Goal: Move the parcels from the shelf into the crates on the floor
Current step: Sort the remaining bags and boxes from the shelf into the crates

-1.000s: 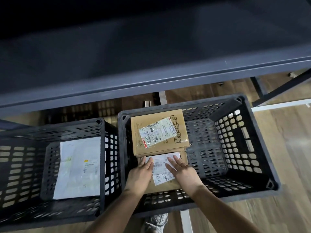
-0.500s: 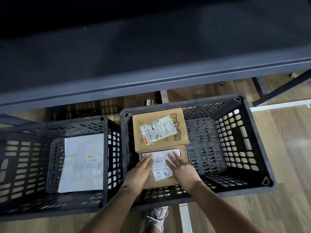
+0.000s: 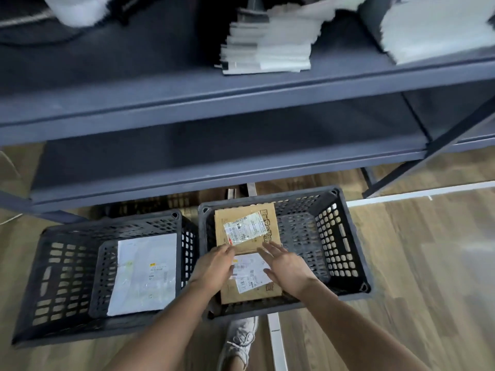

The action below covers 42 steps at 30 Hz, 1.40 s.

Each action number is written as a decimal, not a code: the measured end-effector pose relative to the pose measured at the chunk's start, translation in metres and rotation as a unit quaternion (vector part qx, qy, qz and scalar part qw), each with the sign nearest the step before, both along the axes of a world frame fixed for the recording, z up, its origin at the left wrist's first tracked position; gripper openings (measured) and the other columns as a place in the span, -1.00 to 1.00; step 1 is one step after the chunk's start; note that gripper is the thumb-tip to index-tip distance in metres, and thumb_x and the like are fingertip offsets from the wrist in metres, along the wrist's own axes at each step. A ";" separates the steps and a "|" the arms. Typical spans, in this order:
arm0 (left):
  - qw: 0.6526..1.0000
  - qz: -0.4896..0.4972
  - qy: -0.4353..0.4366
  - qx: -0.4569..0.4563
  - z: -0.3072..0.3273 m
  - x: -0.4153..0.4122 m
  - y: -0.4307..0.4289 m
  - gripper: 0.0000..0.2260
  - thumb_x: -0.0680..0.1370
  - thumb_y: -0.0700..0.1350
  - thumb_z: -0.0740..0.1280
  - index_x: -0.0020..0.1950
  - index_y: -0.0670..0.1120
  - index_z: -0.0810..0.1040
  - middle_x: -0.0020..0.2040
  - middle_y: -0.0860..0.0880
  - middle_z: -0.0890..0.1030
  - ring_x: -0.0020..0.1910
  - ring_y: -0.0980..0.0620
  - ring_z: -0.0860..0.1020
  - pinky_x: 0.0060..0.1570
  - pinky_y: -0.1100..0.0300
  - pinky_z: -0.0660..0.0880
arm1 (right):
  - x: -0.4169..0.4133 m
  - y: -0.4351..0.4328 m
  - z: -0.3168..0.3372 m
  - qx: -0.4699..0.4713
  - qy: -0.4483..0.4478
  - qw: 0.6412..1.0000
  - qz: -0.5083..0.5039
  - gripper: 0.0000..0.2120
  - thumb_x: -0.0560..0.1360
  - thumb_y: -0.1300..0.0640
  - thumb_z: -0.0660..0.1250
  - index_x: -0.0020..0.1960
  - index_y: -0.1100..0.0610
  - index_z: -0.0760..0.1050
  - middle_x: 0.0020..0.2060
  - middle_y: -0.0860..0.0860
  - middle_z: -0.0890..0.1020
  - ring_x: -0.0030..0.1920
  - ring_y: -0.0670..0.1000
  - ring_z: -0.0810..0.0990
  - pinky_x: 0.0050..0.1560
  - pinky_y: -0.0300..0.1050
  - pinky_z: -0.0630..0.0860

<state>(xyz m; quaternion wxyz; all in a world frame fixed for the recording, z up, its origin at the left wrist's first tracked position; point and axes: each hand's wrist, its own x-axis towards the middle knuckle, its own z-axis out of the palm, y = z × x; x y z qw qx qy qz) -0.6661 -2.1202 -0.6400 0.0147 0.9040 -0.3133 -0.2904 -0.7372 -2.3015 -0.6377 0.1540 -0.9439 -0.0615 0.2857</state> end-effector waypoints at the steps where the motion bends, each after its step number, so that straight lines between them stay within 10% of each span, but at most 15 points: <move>1: 1.000 -0.005 -0.009 0.002 0.024 0.001 -0.001 -0.62 0.60 -0.13 0.18 0.43 -0.08 0.29 0.40 0.01 0.37 0.30 0.05 0.41 0.13 0.14 0.50 | 0.001 -0.001 0.023 0.000 -0.008 1.000 -0.005 -0.48 0.63 0.11 0.10 0.54 0.11 0.01 0.54 0.06 0.05 0.53 0.05 0.03 0.48 -0.08 0.09; 19: 0.953 0.031 -0.282 -0.107 0.482 0.010 -0.011 -0.67 0.62 0.00 0.11 0.34 -0.08 0.40 0.27 -0.03 0.48 0.24 -0.03 0.45 0.09 0.04 0.48 | 0.004 -0.021 0.480 -0.080 -0.274 0.958 -0.027 -0.52 0.62 -0.04 0.07 0.50 0.07 0.15 0.44 0.01 0.32 0.39 0.06 0.34 0.26 -0.04 0.41; 42: 0.881 0.082 -0.402 -0.238 0.671 0.142 -0.019 -0.69 0.59 -0.01 0.15 0.25 -0.11 0.46 0.20 -0.05 0.54 0.14 -0.09 0.53 0.03 0.01 0.50 | 0.115 -0.054 0.647 -0.010 -0.443 0.878 -0.183 -0.56 0.60 -0.01 0.16 0.43 0.10 0.29 0.30 0.09 0.49 0.27 0.12 0.46 0.17 0.06 0.47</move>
